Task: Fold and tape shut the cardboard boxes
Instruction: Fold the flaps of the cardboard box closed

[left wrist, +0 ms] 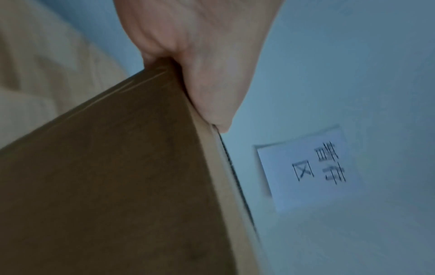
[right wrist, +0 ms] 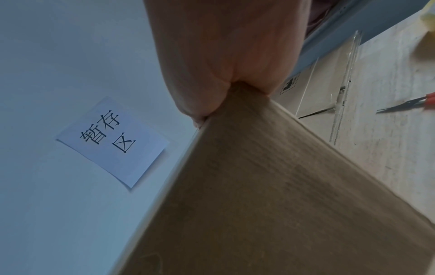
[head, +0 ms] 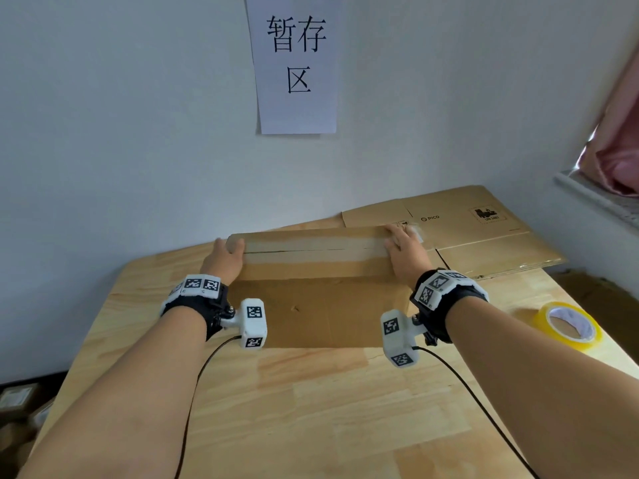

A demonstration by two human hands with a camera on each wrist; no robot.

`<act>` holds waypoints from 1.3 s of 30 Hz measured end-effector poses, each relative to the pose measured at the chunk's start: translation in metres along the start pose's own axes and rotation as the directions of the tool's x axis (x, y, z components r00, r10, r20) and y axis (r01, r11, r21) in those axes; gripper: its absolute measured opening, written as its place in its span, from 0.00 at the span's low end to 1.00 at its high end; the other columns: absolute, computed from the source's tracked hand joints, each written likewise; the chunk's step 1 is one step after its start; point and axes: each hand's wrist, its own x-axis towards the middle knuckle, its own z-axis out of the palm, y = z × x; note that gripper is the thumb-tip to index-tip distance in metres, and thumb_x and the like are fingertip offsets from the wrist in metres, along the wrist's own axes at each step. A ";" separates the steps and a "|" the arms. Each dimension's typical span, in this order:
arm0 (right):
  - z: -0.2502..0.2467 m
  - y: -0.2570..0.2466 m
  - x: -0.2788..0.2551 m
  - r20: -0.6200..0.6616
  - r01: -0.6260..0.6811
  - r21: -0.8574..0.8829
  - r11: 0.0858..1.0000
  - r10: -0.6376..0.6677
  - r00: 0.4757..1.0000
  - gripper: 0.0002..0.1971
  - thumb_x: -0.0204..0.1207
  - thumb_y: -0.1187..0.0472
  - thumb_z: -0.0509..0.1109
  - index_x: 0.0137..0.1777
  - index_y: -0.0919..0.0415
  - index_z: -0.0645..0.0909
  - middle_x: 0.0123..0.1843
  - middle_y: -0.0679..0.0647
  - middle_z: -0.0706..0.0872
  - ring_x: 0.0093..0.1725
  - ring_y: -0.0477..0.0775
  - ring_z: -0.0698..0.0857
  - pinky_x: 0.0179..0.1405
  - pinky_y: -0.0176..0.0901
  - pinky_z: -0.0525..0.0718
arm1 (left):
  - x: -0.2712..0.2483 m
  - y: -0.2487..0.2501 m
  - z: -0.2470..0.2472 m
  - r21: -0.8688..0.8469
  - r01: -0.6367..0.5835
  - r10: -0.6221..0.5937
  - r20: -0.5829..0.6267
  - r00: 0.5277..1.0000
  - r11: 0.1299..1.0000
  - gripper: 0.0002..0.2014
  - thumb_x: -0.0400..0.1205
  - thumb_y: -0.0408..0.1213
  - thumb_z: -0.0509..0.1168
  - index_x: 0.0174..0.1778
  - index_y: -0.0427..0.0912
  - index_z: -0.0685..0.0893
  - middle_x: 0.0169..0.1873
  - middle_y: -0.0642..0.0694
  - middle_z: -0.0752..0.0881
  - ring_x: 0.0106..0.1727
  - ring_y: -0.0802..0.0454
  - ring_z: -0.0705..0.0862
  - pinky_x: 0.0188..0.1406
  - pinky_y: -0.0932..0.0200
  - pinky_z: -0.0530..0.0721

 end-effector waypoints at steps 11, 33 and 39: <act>0.000 -0.001 0.009 -0.016 -0.015 -0.001 1.000 0.015 1.000 0.22 0.86 0.62 0.51 0.79 0.53 0.66 0.83 0.57 0.57 0.80 0.59 0.62 0.75 0.49 0.66 | -0.007 0.005 0.007 -0.007 -0.029 0.028 -0.080 0.996 1.000 0.25 0.89 0.48 0.44 0.84 0.52 0.55 0.75 0.39 0.73 0.68 0.37 0.77 0.56 0.51 0.76; -0.005 0.004 0.011 -0.017 0.004 -0.072 0.997 -0.006 1.000 0.19 0.86 0.55 0.55 0.76 0.47 0.70 0.80 0.59 0.64 0.75 0.63 0.69 0.73 0.55 0.72 | -0.025 0.040 0.020 0.406 -0.431 0.345 0.270 0.899 0.805 0.30 0.86 0.58 0.32 0.84 0.51 0.38 0.83 0.50 0.36 0.83 0.48 0.35 0.81 0.40 0.35; -0.008 0.004 0.008 -0.007 0.003 -0.074 0.997 -0.004 1.000 0.19 0.86 0.54 0.54 0.76 0.47 0.70 0.80 0.59 0.64 0.74 0.63 0.71 0.70 0.56 0.74 | -0.040 0.084 0.042 0.446 -0.721 0.475 0.549 0.688 0.530 0.52 0.71 0.78 0.47 0.81 0.54 0.30 0.80 0.46 0.28 0.81 0.45 0.28 0.79 0.36 0.32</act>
